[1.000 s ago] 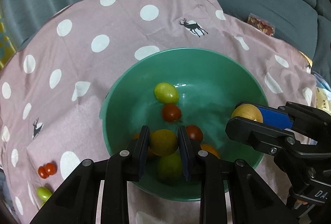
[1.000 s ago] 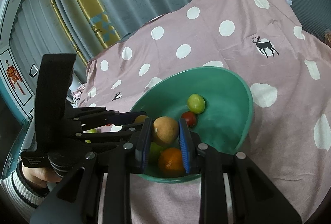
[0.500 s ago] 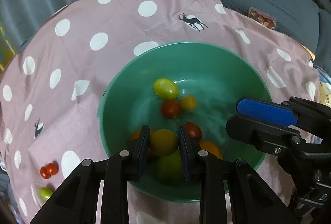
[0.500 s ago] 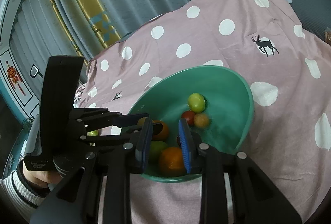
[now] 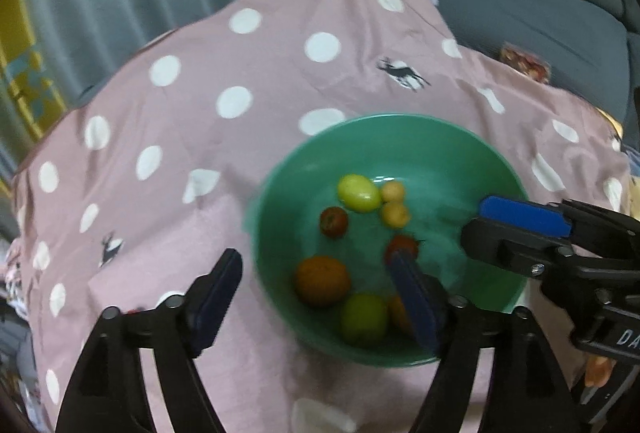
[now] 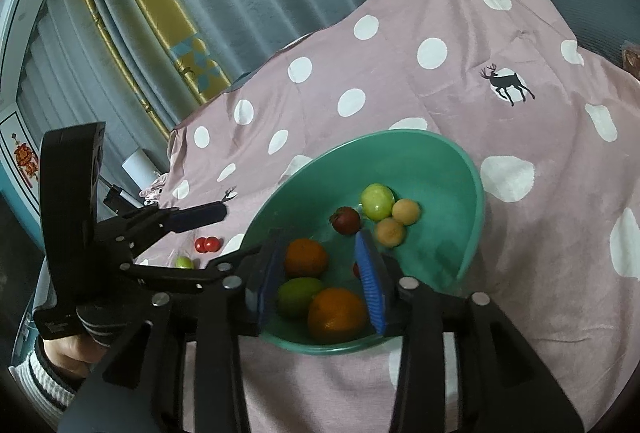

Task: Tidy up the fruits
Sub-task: 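Withdraw both grippers from the bowl toward the green tomatoes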

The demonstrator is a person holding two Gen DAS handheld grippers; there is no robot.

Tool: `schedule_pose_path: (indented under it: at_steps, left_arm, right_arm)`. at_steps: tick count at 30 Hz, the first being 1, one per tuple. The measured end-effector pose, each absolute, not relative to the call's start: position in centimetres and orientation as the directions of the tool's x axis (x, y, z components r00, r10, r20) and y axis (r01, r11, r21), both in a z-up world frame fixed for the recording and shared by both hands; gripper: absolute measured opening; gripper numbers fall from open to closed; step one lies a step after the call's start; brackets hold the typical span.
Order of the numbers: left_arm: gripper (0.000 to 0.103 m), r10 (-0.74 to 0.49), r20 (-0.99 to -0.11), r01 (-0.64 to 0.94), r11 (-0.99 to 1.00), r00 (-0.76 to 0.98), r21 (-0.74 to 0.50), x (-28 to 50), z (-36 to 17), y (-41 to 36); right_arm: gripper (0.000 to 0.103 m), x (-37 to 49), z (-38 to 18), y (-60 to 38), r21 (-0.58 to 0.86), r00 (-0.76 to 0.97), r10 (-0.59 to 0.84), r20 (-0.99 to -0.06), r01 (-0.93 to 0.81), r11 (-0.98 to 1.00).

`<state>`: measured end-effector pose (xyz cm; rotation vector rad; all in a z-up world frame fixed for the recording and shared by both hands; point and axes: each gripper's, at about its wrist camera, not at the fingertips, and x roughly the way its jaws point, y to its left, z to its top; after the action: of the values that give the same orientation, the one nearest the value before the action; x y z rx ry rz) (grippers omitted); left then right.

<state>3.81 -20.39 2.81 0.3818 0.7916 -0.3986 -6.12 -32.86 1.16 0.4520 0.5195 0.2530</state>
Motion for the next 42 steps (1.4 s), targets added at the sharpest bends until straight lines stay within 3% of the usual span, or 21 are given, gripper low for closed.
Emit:
schedule_pose_path:
  at_steps: [2, 7, 10, 11, 25, 42]
  left_arm:
    - [0.078, -0.188, -0.74, 0.451, 0.876, 0.646, 0.171, 3.6, 2.8, -19.3]
    - [0.08, -0.138, -0.714, 0.349, 0.924, 0.686, 0.157, 3.0, 2.6, -16.5]
    - [0.096, -0.113, -0.695, 0.285, 0.949, 0.71, 0.137, 2.2, 2.6, -14.4]
    - [0.097, -0.108, -0.69, 0.271, 0.953, 0.716, 0.132, 2.0, 2.5, -13.9]
    - [0.098, -0.019, -0.708, 0.094, 0.993, 0.706, 0.067, -0.5, 0.2, -6.5]
    - [0.099, -0.037, -0.763, 0.0, 0.999, 0.646, -0.049, -3.5, -2.7, 2.6]
  right_arm:
    - [0.054, -6.2, 1.2, -32.8, 0.48, 0.842, 0.349, -0.412, -0.125, 0.869]
    - [0.065, -6.4, 1.6, -32.4, 0.48, 0.847, 0.365, -0.387, -0.153, 0.864]
    - [0.066, -6.5, 1.8, -32.0, 0.488, 0.846, 0.387, -0.367, -0.179, 0.854]
    - [0.067, -6.5, 1.9, -31.8, 0.486, 0.843, 0.397, -0.362, -0.193, 0.852]
    - [0.089, -7.9, 2.3, -27.6, 0.42, 0.791, 0.509, -0.34, -0.356, 0.835]
    - [0.09, -8.3, 0.8, -20.2, 0.28, 0.659, 0.631, -0.409, -0.568, 0.774]
